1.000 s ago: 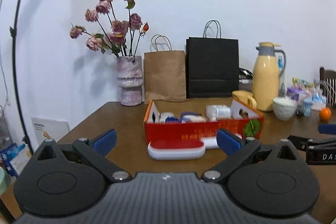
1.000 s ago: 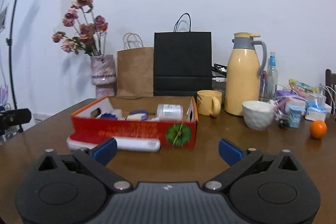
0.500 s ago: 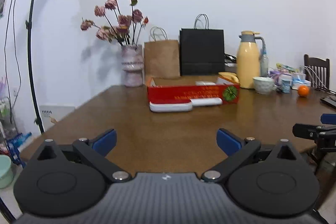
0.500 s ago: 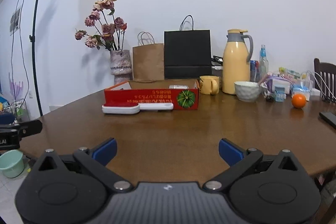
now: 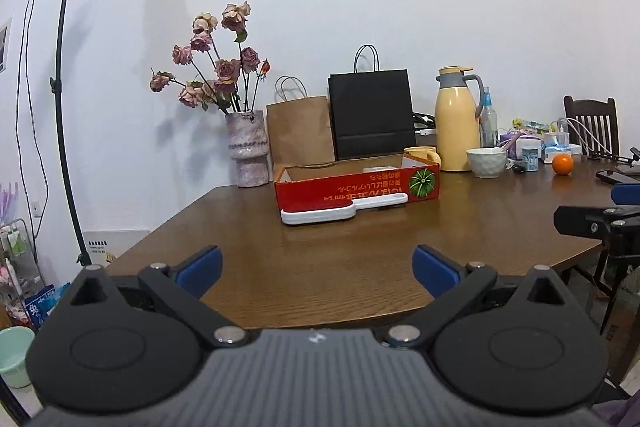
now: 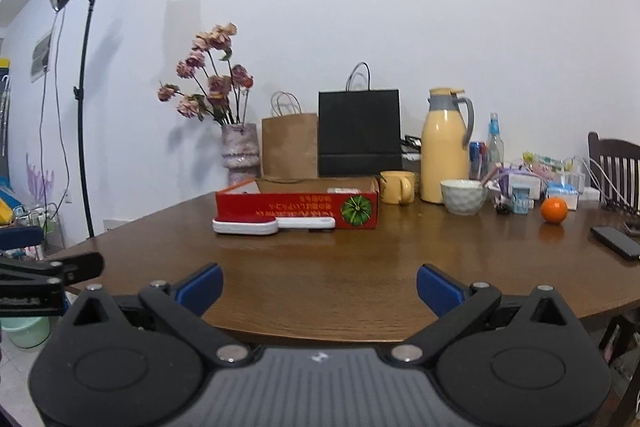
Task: Organize rigid objects
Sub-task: 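Withdraw both open tools from the box back toward the table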
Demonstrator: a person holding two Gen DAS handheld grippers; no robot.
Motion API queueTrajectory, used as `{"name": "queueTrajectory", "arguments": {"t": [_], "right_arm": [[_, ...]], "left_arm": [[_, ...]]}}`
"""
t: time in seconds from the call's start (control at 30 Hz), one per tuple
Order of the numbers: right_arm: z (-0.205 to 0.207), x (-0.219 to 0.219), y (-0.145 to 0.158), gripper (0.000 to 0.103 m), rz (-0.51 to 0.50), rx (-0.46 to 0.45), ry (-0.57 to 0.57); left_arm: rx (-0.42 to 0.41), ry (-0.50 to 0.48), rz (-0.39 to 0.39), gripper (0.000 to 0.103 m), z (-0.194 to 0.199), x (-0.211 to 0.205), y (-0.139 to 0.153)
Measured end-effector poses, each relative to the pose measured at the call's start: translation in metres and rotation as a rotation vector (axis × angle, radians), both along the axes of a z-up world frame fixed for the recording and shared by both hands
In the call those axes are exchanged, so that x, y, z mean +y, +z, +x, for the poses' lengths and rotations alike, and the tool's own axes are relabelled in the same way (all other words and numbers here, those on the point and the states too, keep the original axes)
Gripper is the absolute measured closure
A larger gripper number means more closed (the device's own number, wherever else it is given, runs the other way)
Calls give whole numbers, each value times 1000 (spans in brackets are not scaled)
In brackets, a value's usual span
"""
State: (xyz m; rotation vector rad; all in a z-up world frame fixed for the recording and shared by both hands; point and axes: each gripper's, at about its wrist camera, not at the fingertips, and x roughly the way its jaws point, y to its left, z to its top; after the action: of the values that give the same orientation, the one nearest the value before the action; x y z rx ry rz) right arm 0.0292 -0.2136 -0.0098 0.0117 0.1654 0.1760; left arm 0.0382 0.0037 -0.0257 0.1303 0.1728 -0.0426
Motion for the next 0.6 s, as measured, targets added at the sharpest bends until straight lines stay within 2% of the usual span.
{"name": "queueTrajectory", "arguments": {"t": [0.47,0.6], "right_arm": [[8,5,-6,0,20,35,3],[26,8,-9,0,31,44,4]], "left_arm": [[16,-1,3,0,6,0,-5],[16,-6,17,0,21,-3,-8]]}}
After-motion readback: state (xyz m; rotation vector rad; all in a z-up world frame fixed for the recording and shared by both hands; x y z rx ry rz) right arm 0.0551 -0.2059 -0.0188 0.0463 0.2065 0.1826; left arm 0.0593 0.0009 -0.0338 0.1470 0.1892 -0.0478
